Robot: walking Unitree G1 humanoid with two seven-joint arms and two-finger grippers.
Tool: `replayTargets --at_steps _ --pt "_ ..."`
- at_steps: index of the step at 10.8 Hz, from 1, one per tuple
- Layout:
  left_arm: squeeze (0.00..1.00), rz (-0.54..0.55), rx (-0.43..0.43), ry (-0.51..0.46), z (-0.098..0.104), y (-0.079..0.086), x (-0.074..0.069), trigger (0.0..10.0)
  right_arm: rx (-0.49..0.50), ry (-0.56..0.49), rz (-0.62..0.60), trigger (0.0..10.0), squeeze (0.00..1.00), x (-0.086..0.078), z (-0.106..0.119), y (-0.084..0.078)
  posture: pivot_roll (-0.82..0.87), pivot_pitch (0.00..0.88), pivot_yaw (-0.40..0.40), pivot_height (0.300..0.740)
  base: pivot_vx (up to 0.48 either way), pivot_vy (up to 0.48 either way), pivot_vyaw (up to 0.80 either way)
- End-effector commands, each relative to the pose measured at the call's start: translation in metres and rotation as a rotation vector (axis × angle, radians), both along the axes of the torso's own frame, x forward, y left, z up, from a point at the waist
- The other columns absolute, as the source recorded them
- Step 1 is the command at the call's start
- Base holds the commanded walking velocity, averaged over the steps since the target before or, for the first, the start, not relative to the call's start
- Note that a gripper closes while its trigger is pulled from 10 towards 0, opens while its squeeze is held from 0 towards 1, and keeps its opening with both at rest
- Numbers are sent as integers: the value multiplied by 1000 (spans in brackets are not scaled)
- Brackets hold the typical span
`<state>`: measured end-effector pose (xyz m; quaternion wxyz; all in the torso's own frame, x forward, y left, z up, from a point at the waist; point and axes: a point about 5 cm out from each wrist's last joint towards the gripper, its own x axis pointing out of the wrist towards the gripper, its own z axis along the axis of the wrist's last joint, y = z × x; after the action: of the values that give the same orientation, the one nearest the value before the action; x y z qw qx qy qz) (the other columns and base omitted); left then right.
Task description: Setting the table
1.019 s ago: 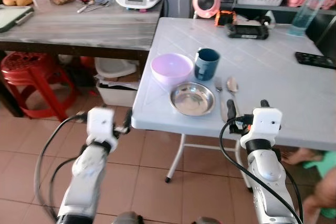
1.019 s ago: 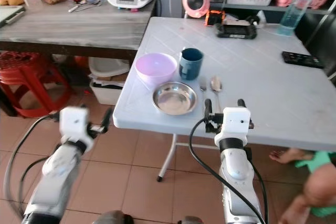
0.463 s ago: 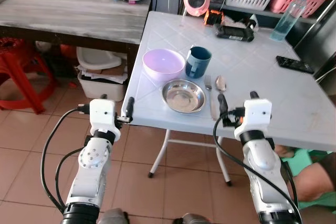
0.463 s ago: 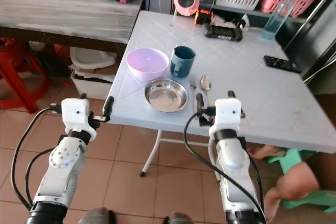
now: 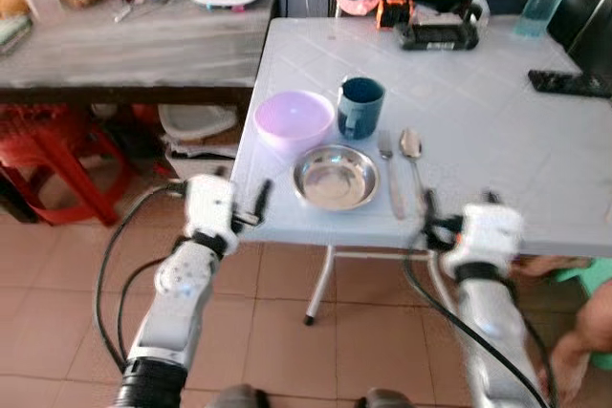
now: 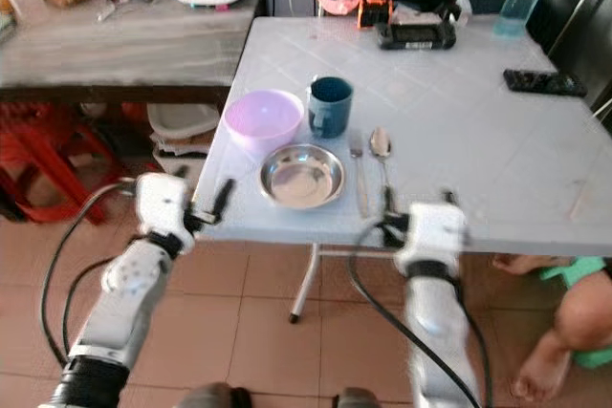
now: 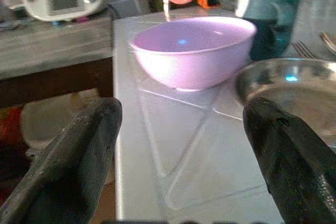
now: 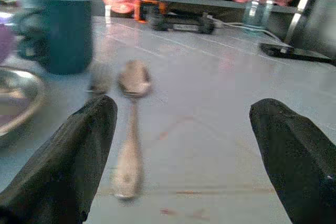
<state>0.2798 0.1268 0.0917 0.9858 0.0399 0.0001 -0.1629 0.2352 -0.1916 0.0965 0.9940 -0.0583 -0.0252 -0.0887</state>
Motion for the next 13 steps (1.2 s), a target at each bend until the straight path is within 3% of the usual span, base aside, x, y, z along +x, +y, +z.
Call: replayTargets --at_steps 1,4,6,7,10,12,13 --pt "0 -3 10 6 1 0 -2 10000 3 -27 -7 10000 0 1 8 -1 -101 0 77 740 0 0 0" --pt "0 54 28 25 0 5 -4 10000 16 -27 36 10000 0 10 14 -1 -70 0 56 740 0 0 0" --pt "0 162 60 10 4 25 -6 10000 27 -37 108 10000 0 19 23 2 -52 0 53 740 0 0 0" --pt "0 185 65 30 3 35 -14 10000 36 -42 173 10000 0 21 28 9 -46 0 49 740 0 0 0" --pt "0 113 69 109 -7 41 -37 10000 109 7 335 10000 0 29 28 27 -24 0 45 740 0 0 0" --pt "0 99 83 117 -4 42 -43 10000 170 51 361 10000 0 36 25 28 -5 22 43 740 0 0 0" --pt "0 98 87 126 -4 43 -45 10000 211 88 435 10000 0 40 22 33 2 33 43 740 0 0 0"
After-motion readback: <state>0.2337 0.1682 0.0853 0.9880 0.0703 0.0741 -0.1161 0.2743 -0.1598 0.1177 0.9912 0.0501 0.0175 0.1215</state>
